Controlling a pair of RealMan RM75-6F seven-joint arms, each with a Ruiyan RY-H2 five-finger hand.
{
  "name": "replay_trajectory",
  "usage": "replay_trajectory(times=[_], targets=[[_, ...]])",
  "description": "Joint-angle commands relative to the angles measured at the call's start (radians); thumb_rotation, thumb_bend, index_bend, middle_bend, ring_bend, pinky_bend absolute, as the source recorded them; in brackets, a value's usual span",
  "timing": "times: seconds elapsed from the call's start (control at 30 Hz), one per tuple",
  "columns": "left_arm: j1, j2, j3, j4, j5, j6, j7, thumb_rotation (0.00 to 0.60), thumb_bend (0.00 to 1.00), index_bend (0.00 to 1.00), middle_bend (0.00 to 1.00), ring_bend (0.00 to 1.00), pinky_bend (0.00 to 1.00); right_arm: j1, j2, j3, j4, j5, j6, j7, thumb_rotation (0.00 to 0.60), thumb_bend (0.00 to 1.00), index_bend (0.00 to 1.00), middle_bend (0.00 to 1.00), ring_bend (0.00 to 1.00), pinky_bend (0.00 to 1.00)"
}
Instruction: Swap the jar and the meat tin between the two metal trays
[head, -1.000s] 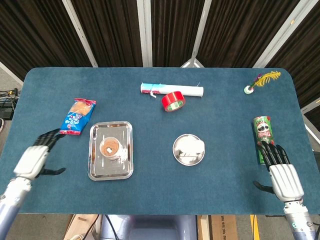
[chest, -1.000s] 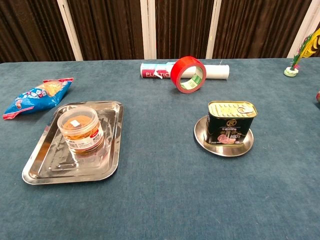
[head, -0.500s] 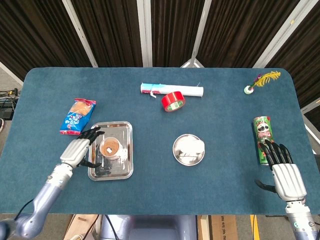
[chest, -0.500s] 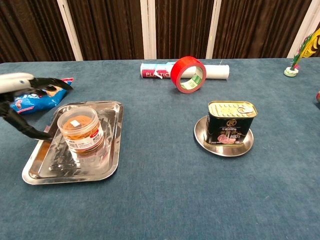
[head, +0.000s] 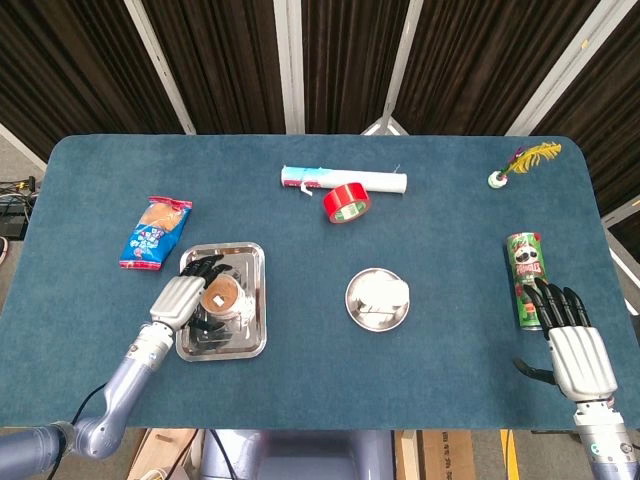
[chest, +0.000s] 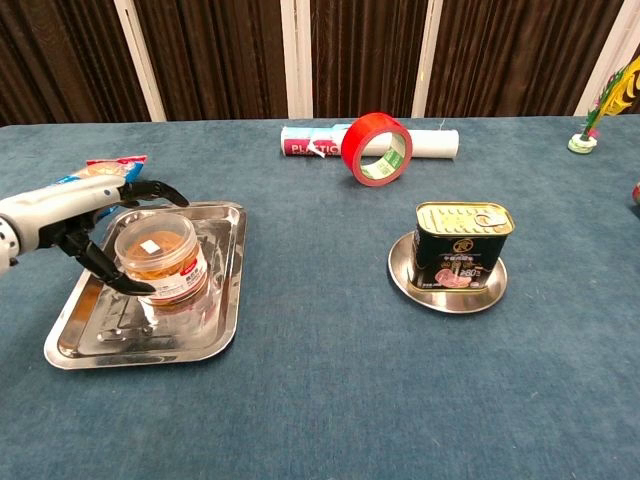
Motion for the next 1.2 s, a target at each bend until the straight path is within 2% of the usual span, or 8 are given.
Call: replay_trajectory(times=[0.03,0.3,0.57,0.8,0.9,0.97,1.07,1.2], targets=[[-0.008,-0.012,0.011,0.021,0.018,-0.005,-0.01,0.6,0.23,0.23,0.11,0.05,0.09,0.0,-0.001,0.001,-0.001,0.002,-0.001,-0.001,0.6,0.01,0.0,0.0,0.0,0.0],[-0.012,-0.035,0.016,0.062,0.025,0.013,0.0,0.6,0.45,0.33,0.29,0.22,0.24,0.0,-0.003,0.002,-0.004,0.006,-0.003,-0.001,0.6,0.01,0.0,0.0,0.0,0.0],[-0.009,-0.008,-0.017,0.031,0.048,0.058,-0.049,0.6,0.47,0.34,0.32,0.25,0.26,-0.002,-0.005,0.002,-0.006,0.004,0.001,-0.003,0.6,0.01,0.0,0.0,0.0,0.0],[-0.057,0.077,-0.117,-0.109,0.034,0.077,-0.019,0.6,0.47,0.35,0.31,0.25,0.26,0.002,-0.011,0.007,0.003,0.021,-0.012,-0.004,0.6,0.01,0.0,0.0,0.0,0.0],[-0.111,0.06,-0.162,-0.115,-0.021,0.042,0.035,0.6,0.47,0.36,0.3,0.24,0.26,0.006,-0.017,0.013,0.012,0.039,-0.023,-0.011,0.6,0.01,0.0,0.0,0.0,0.0],[-0.174,0.025,-0.192,-0.08,-0.114,-0.014,0.104,0.6,0.47,0.36,0.28,0.24,0.26,0.012,-0.024,0.017,0.018,0.054,-0.036,-0.02,0.6,0.01,0.0,0.0,0.0,0.0],[-0.272,-0.052,-0.225,0.009,-0.26,-0.082,0.191,0.6,0.47,0.36,0.28,0.24,0.26,0.02,-0.036,0.022,0.027,0.073,-0.053,-0.04,0.6,0.01,0.0,0.0,0.0,0.0],[-0.366,-0.157,-0.226,0.146,-0.364,-0.121,0.265,0.6,0.46,0.36,0.26,0.23,0.26,0.027,-0.048,0.028,0.036,0.092,-0.068,-0.057,0.6,0.01,0.0,0.0,0.0,0.0]])
